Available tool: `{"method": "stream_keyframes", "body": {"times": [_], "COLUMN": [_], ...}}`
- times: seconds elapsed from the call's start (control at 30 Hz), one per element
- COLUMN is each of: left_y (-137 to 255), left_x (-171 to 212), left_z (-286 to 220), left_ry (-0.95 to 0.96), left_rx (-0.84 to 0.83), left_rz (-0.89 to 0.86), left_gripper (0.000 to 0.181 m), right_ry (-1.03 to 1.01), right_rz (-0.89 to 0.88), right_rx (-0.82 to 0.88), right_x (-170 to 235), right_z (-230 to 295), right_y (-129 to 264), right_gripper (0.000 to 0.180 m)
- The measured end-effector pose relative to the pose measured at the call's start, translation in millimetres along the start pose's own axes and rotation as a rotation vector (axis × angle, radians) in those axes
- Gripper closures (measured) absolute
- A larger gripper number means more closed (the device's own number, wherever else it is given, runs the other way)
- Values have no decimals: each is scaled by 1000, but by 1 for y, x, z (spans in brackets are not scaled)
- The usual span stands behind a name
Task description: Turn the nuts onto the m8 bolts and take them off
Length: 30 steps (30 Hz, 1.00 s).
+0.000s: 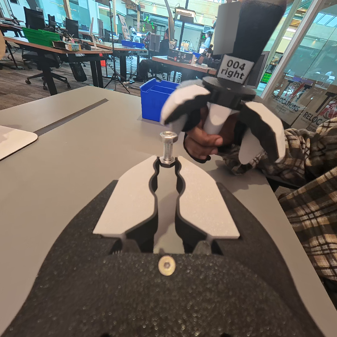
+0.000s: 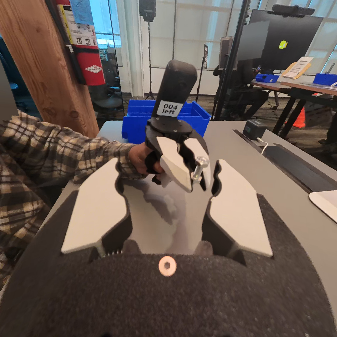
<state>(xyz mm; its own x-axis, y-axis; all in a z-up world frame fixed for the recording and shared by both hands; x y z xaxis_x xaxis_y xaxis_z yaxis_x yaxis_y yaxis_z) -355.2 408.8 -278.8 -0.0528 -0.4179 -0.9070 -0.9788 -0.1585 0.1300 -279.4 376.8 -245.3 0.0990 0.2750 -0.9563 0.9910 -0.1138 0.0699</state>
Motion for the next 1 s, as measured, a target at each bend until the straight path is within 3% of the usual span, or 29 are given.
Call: {"method": "stream_keyframes", "body": {"times": [0.13, 0.33, 0.5, 0.7, 0.9, 1.0], "left_y": [-5, -1, -6, -1, -5, -1], "left_x": [2, 1, 3, 0, 2, 1], "left_z": [-5, -2, -8, -5, -10, -7], "left_ry": [-9, 0, -16, -7, -19, -11], "left_rx": [8, -2, 18, 7, 14, 5], "left_rz": [8, -7, -2, -20, -18, -27], "left_gripper": [165, 165, 165, 165, 165, 165], "right_ry": [-23, -1, -21, -2, -25, 15], "right_rz": [14, -8, -9, -14, -6, 4], "right_rx": [-50, 7, -38, 2, -40, -12], "right_x": [6, 0, 3, 1, 5, 2], "right_z": [0, 7, 3, 14, 11, 20], "right_y": [-17, 2, -13, 5, -14, -3], "right_gripper": [83, 85, 83, 87, 81, 79]}}
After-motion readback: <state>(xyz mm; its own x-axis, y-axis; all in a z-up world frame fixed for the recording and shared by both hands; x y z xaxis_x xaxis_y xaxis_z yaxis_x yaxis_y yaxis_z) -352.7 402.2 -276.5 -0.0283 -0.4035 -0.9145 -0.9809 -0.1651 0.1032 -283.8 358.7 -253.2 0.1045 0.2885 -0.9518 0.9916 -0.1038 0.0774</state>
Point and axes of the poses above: each gripper's, where its closed fingertips meet, y back along the fingers, x out of its underside, z = x × y across the jaws, the point moved 5 cm from there along y, back along the fingers, and after that the axes turned 14 degrees about y, right-handed, at the moved point
